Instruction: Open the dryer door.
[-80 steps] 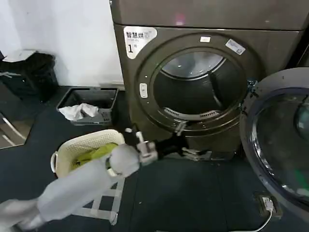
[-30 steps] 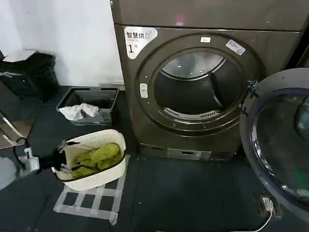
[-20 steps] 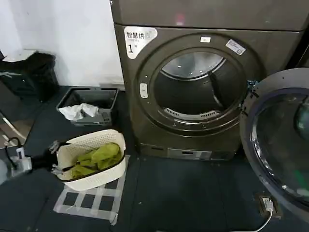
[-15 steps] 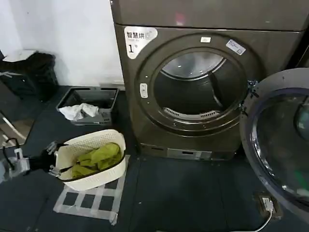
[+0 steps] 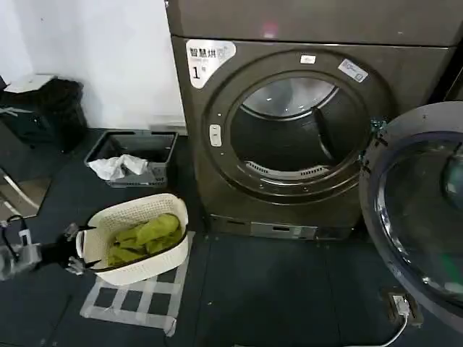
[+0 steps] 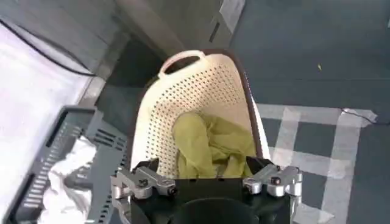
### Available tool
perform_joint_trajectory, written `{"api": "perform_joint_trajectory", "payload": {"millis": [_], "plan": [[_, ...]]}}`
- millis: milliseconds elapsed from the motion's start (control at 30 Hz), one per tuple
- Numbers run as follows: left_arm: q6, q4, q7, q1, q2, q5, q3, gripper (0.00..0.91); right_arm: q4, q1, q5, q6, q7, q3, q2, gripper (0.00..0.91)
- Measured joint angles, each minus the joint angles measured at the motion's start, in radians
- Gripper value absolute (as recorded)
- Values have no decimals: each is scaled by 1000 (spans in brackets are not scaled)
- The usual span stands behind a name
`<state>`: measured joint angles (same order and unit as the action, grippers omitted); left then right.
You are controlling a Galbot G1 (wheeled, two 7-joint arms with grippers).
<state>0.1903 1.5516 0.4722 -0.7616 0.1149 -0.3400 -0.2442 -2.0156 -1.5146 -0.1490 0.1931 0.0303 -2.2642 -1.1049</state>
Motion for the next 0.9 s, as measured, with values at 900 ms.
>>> {"api": "perform_joint_trajectory", "payload": {"millis": [900], "plan": [[6,-60,19,13,6,-34,-23,907,-4,-1,0,-1,-6,2,-2,907]]}}
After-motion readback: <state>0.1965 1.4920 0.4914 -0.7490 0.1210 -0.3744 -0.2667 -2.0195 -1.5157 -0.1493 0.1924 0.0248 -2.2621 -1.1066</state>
